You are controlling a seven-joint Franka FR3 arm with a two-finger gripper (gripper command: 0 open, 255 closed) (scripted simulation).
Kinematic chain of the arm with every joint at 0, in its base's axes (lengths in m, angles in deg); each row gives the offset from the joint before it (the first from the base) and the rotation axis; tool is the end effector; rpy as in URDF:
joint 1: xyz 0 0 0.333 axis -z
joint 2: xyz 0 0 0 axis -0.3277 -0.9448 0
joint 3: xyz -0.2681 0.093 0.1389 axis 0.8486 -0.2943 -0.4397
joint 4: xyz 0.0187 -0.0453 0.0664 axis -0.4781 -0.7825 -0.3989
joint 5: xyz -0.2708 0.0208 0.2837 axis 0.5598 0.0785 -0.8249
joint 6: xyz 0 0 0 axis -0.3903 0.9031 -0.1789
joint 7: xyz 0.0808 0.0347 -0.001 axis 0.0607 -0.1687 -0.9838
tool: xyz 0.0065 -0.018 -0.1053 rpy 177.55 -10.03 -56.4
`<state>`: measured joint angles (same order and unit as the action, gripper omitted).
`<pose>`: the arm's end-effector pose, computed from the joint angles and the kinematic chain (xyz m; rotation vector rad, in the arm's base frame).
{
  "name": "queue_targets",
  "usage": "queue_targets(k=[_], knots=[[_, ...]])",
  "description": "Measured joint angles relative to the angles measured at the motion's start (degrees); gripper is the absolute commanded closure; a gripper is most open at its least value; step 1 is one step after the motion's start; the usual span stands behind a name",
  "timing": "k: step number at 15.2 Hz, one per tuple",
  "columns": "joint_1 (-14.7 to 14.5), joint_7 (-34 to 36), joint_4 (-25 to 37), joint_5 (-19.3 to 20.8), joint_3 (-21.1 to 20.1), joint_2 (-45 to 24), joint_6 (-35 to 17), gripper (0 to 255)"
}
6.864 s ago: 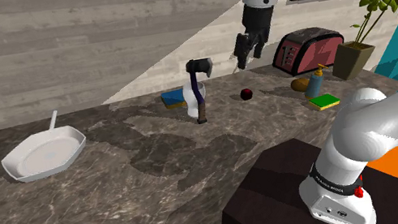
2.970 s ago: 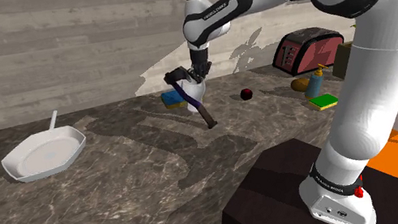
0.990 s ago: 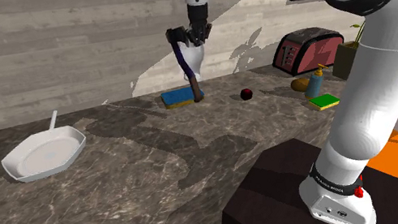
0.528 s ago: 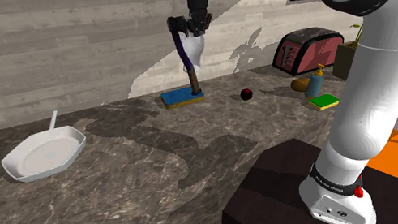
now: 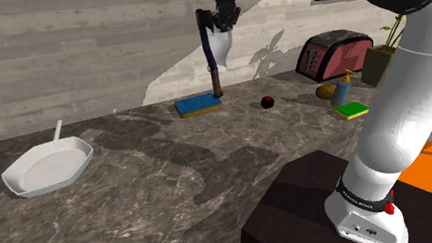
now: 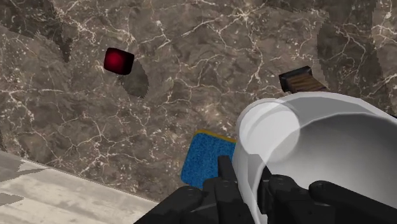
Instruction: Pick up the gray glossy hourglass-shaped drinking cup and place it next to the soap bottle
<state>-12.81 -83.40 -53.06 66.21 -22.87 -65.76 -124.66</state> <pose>0.5571 -0.1012 0.6204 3.0839 -0.1701 0.0077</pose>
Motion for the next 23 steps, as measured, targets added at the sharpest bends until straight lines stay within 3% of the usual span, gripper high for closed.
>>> queue_targets(k=[10, 23], knots=[[5.5, -11.3, -13.6, 1.5, 6.1, 11.8, -2.5, 255], [12.2, -27.2, -20.1, 5.4, 16.2, 19.7, -2.6, 255]])
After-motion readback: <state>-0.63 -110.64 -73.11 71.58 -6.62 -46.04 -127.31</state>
